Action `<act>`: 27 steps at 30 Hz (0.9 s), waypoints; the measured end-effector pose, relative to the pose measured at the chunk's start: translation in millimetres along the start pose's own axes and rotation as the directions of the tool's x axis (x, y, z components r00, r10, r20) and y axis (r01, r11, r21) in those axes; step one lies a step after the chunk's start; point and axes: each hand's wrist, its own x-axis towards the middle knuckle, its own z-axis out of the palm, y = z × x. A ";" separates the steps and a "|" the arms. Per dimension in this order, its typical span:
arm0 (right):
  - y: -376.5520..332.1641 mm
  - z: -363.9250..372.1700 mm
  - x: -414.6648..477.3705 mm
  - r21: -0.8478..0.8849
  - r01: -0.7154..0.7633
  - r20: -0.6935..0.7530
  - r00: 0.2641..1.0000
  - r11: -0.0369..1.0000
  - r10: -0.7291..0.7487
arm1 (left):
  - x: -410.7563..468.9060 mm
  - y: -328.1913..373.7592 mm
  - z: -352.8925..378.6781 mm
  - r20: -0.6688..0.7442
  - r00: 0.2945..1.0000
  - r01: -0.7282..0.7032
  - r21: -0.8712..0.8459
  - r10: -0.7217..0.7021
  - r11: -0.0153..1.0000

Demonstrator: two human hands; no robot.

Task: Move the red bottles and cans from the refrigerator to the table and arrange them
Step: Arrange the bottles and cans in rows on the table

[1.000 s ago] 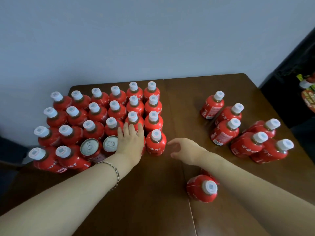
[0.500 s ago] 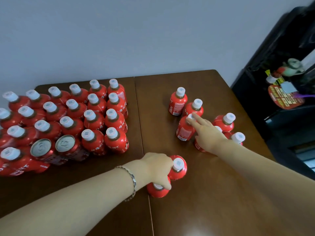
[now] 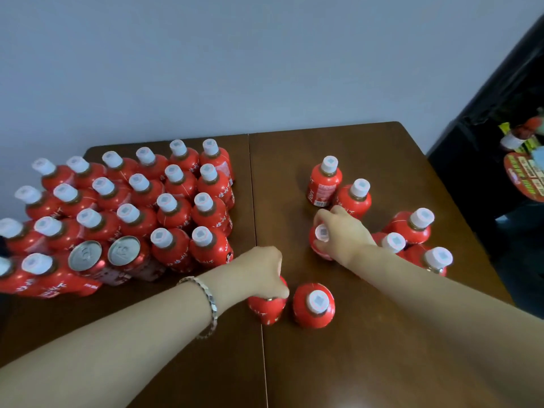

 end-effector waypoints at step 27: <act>-57.7 30.9 187.1 0.699 -0.122 -0.034 0.979 0.704 0.203 | 171.2 -106.0 -164.6 -0.402 0.894 0.029 0.494 0.199 0.869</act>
